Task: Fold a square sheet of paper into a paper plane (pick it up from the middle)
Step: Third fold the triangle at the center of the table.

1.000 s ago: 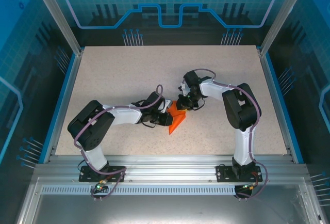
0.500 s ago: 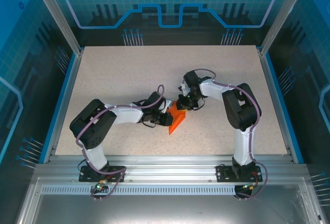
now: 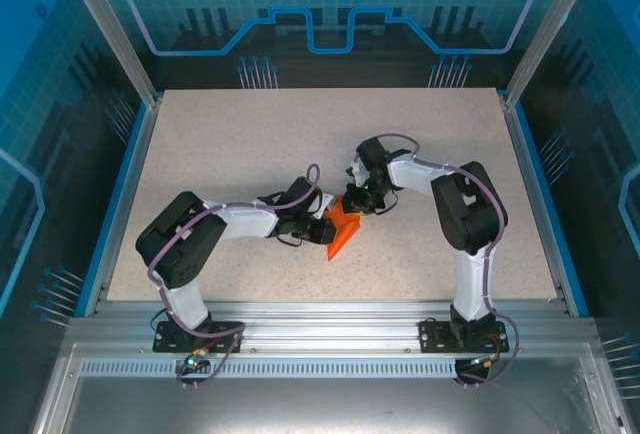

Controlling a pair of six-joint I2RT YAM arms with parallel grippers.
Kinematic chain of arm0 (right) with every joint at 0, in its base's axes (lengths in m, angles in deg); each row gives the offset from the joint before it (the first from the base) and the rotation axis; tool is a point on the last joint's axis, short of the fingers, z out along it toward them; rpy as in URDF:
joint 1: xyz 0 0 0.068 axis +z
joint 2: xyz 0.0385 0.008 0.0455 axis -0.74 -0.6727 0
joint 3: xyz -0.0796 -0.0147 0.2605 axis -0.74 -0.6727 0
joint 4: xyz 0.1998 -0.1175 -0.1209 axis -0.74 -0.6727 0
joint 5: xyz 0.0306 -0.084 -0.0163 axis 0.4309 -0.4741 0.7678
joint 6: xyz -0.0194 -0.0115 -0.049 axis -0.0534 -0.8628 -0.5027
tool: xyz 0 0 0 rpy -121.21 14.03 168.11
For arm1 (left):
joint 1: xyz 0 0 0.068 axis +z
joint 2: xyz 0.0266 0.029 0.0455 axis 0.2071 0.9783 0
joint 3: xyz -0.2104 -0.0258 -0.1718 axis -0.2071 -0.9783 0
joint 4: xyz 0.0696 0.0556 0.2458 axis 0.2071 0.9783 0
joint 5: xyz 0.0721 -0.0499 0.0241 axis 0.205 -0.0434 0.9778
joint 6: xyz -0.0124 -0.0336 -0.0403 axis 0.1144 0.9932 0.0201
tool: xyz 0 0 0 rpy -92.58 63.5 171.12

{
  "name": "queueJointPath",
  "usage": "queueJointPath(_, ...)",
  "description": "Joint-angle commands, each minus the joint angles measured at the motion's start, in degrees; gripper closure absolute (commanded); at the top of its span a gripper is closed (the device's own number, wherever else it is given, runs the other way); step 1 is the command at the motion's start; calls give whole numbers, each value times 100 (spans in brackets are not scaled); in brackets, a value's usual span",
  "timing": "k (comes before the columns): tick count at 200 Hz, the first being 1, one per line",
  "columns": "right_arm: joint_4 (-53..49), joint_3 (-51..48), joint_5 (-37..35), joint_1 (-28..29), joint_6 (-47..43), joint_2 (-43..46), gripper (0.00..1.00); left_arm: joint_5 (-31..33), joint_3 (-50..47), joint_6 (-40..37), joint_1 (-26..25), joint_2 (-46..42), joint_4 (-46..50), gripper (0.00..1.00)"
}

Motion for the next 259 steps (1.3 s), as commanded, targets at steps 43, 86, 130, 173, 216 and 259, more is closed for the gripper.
queueJointPath(43,155,-353,258,38,276,269,81,120,153,-244,50,361,124,83)
queueJointPath(86,748,-1139,358,-362,745,1279,79,77,137,-288,48,389,117,84)
queueJointPath(130,1398,-2044,708,-330,1097,1951,80,44,239,-369,47,415,221,84)
queueJointPath(173,1963,-2175,1071,66,1452,1865,83,32,230,-370,47,459,205,84)
queueJointPath(216,2116,-2156,967,131,1571,1486,84,40,248,-361,55,469,221,84)
queueJointPath(259,2644,-2425,1174,129,1623,1384,83,66,304,-420,49,484,274,84)
